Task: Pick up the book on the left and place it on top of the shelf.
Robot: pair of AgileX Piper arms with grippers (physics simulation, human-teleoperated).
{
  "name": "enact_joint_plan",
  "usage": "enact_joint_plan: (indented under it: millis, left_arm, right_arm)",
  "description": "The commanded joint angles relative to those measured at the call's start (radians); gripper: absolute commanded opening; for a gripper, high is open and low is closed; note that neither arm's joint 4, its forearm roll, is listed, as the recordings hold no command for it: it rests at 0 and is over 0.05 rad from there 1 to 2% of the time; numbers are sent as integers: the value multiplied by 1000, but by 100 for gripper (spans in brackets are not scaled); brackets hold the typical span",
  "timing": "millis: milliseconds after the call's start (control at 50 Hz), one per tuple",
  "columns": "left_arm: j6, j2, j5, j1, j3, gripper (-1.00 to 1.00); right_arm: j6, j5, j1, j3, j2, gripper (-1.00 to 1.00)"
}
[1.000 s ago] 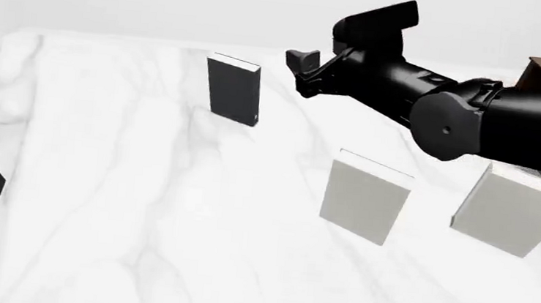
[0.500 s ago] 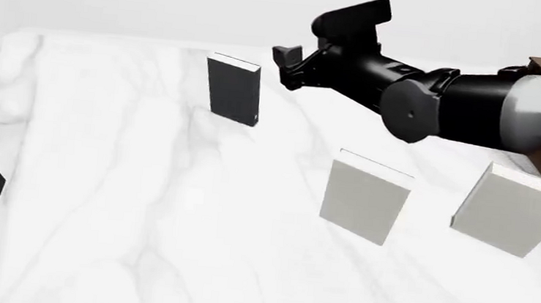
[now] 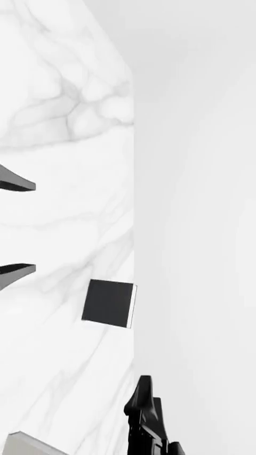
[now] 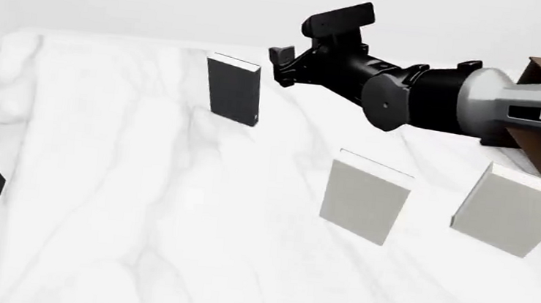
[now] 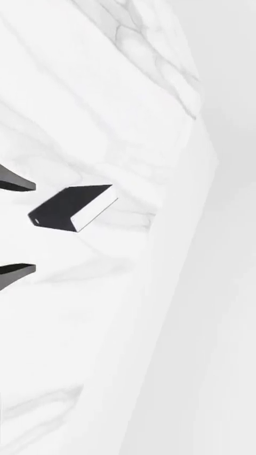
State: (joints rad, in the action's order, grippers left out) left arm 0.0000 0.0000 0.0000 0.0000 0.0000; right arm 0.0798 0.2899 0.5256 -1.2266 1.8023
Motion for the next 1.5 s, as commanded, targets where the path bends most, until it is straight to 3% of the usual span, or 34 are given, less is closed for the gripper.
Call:
enact_joint_plan:
  millis: [20,1500]
  left_arm:
    - [0,0,0,0,0,100]
    - [0,0,0,0,0,100]
  right_arm:
    - [-9,-4,-5,-41,54,100]
    - [-65,23,-13,-319,380,100]
